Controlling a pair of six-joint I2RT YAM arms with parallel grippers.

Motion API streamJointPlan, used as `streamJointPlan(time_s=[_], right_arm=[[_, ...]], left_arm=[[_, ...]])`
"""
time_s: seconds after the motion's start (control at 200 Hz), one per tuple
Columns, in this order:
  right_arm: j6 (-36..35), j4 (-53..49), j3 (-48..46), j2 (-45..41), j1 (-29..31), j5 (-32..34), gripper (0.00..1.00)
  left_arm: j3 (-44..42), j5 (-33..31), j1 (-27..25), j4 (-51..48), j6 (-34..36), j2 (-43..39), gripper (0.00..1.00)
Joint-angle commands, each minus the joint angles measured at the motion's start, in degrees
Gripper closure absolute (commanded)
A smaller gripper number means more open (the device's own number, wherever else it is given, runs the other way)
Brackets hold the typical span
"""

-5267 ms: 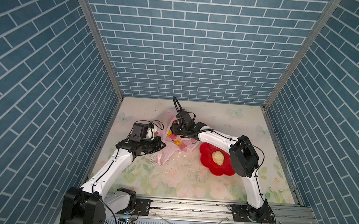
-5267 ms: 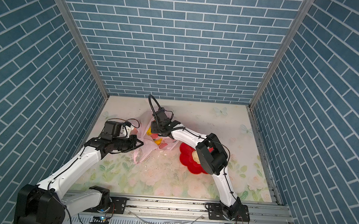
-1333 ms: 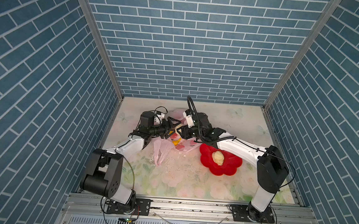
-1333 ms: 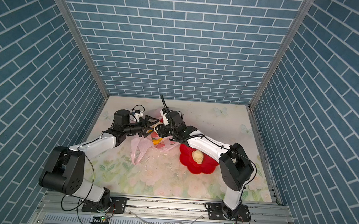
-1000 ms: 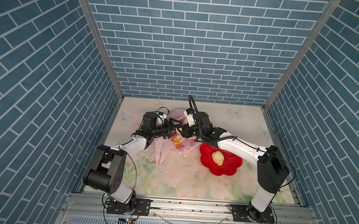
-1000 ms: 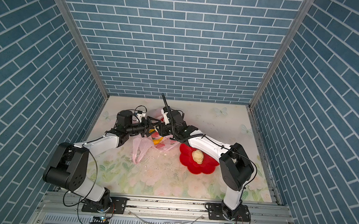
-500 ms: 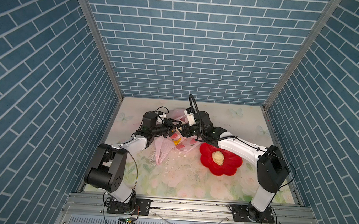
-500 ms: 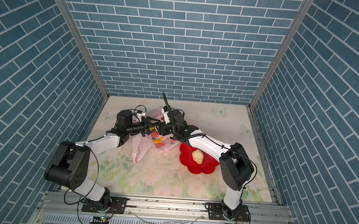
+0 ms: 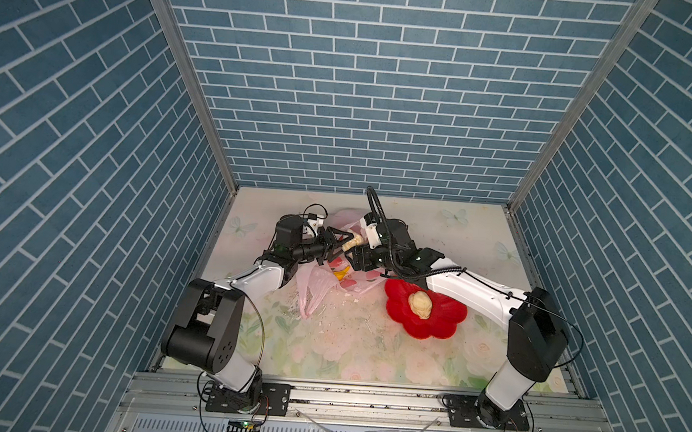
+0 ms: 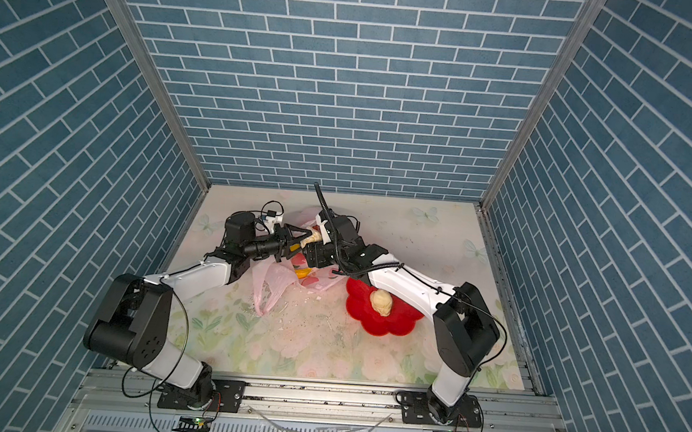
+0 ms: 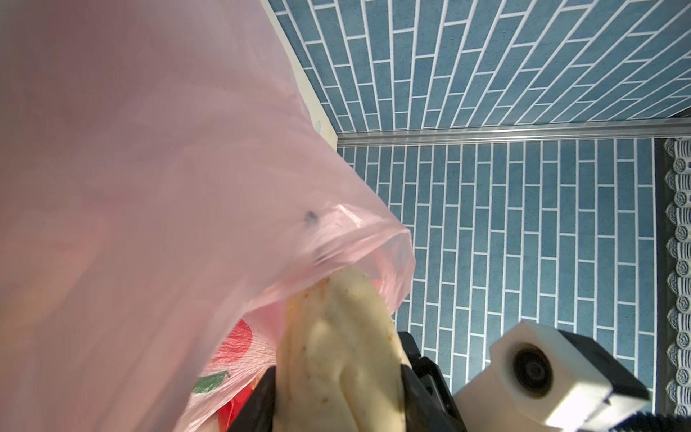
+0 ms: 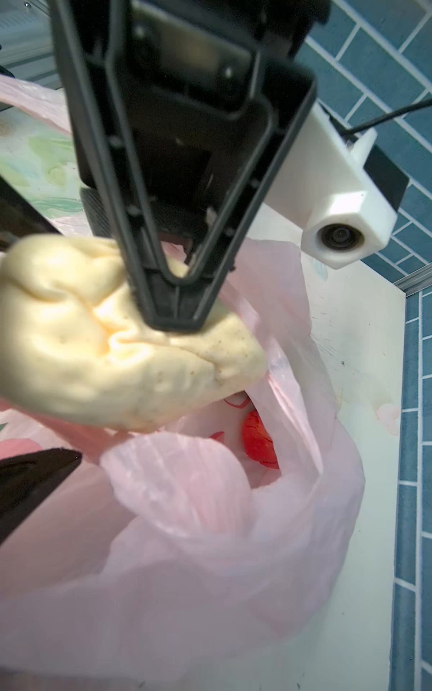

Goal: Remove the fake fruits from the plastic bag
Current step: 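Lift the cream pear out with the right gripper while the left gripper holds the bag, then pull the pear clear of the bag with the right gripper toward the red plate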

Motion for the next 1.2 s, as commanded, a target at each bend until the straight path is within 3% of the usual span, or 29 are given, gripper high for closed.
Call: streamJointPlan(time_s=[0.0, 0.365, 0.775, 1.195], right_arm=[[-1.1, -3.5, -0.67, -4.08, 0.86, 2.8, 0.2], [-0.94, -3.5, 1.97, -3.4, 1.63, 4.29, 0.2], [-1.27, -4.09, 5.46, -2.48, 2.1, 4.38, 0.2], [-1.12, -2.2, 8.65, 0.18, 2.2, 4.47, 0.2]], left_arm=[[0.14, 1.06, -0.12, 0.89, 0.73, -2.12, 0.69], [0.12, 1.65, -0.13, -2.65, 1.84, -6.63, 0.7], [2.04, 1.1, -0.13, -14.86, 9.3, -10.69, 0.7], [2.16, 1.25, -0.13, -14.68, 9.35, -10.32, 0.7]])
